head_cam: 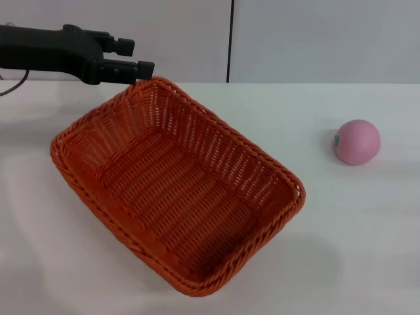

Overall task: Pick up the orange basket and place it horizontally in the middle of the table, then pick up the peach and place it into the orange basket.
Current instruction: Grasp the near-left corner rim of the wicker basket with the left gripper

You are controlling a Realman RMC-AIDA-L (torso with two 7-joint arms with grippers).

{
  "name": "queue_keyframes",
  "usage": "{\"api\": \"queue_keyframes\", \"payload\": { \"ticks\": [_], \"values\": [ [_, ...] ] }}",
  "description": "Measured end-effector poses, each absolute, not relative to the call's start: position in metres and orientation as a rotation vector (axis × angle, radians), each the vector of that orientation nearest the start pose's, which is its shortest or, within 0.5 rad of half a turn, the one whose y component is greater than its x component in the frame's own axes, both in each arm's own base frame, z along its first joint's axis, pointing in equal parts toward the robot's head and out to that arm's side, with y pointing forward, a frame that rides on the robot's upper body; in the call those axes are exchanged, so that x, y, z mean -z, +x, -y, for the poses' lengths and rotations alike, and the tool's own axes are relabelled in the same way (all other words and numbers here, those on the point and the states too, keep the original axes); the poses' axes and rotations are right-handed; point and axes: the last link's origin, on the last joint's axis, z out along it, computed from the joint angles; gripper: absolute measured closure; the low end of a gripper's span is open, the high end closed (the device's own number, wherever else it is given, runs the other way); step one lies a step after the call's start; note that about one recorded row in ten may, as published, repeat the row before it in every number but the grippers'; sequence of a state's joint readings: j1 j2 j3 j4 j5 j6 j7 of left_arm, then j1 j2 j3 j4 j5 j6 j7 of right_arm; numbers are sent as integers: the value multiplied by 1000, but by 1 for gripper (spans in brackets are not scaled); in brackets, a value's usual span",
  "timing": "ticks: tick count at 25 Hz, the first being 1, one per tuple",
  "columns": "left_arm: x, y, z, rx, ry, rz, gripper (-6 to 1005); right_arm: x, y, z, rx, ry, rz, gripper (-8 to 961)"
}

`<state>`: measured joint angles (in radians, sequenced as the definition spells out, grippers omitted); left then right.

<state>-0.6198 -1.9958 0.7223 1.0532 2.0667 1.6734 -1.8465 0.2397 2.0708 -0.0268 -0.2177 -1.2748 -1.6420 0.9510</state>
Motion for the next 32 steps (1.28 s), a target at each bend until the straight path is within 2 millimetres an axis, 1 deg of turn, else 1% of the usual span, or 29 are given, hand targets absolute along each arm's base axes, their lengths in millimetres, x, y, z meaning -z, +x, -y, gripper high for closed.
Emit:
{"api": "queue_keyframes", "payload": {
  "ticks": [2, 3, 5, 8, 10, 14, 15, 18, 19, 23, 24, 29, 32],
  "values": [
    [-84, -203, -381, 421, -2702, 654, 305, -99, 381, -236, -1241, -1231, -660, 316],
    [-84, -203, -381, 421, -2702, 654, 305, -100, 381, -236, -1241, -1229, -658, 316],
    [-81, -206, -386, 363, -2677, 668, 305, -100, 382, -235, -1241, -1226, -659, 316],
    [-81, -206, -386, 363, -2677, 668, 305, -99, 381, -235, -1242, -1228, -660, 316],
    [-78, -213, -394, 281, -2626, 703, 305, -99, 381, -236, -1243, -1230, -661, 316],
    [-75, -216, -395, 252, -2614, 712, 304, -99, 381, -238, -1244, -1231, -662, 316],
    [-70, -221, -395, 207, -2601, 724, 304, -99, 380, -239, -1245, -1231, -662, 316],
    [-66, -226, -396, 161, -2590, 734, 304, -99, 380, -239, -1246, -1229, -664, 316],
    [-62, -231, -396, 124, -2583, 750, 304, -99, 381, -239, -1245, -1227, -666, 316],
    [-59, -235, -395, 117, -2586, 770, 304, -99, 381, -239, -1244, -1225, -669, 317],
    [-57, -240, -396, 97, -2573, 785, 304, -98, 381, -240, -1242, -1225, -672, 317],
    [-55, -242, -396, 94, -2566, 791, 304, -98, 381, -241, -1239, -1228, -677, 317],
    [-50, -245, -397, 82, -2565, 804, 304, -98, 382, -242, -1238, -1227, -680, 317]
  ]
}}
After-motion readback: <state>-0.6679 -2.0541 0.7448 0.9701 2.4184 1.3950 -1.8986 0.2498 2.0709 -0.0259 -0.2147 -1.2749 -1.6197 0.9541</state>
